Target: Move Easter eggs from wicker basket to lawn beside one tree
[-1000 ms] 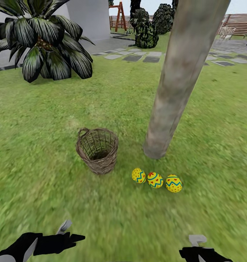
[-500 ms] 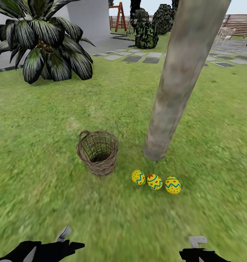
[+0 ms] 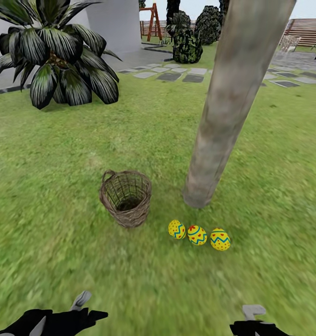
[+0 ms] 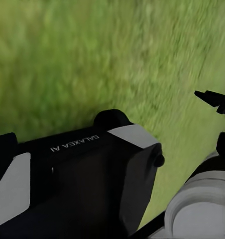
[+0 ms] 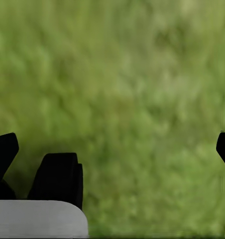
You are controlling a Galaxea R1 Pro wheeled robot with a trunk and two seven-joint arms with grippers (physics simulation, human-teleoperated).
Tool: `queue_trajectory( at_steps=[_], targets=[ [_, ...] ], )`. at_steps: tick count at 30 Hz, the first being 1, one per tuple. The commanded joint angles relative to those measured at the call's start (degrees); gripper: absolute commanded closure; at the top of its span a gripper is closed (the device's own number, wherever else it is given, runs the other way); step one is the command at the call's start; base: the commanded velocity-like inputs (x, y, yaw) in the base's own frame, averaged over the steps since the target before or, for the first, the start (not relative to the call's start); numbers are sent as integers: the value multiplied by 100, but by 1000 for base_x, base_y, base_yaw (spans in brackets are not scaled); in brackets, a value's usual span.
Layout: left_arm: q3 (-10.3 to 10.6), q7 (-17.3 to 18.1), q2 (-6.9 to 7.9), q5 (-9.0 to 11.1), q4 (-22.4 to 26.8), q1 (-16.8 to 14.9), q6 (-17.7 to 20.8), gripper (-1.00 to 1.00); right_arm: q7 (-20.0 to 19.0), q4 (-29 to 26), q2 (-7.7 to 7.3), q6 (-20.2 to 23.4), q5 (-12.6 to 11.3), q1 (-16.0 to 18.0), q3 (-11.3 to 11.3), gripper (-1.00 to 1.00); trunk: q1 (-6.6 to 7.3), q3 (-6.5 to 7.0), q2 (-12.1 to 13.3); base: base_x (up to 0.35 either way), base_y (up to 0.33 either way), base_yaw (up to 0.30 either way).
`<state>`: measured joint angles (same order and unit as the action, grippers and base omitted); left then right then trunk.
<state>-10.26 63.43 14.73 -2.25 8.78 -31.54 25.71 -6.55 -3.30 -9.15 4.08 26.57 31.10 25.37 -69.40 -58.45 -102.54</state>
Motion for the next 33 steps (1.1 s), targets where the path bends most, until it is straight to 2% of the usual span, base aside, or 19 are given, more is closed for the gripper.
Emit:
queue_trajectory(
  at_steps=[1,7,16,23,33],
  targets=[
    [-36,20,6,-25,-1,-1,59,-100,-30,-13,1,32,51,-16,51,-100,23,15,40,0,0,0],
    [-45,1,111,-30,-141,-1,61,-100,-30,-11,1,33,20,-107,55,-100,155,123,281,0,0,0],
    [-38,-889,120,-22,-580,-1,52,-100,-30,30,-7,32,12,-303,56,-100,353,320,642,0,0,-19],
    [-38,-971,140,-22,-963,0,-154,-100,-30,31,-7,25,34,-332,56,-100,506,508,922,0,0,-62],
    [-41,-982,147,-5,-1009,65,-189,-100,-30,31,1,23,66,-405,56,-100,726,779,1323,0,0,-64]
  ],
)
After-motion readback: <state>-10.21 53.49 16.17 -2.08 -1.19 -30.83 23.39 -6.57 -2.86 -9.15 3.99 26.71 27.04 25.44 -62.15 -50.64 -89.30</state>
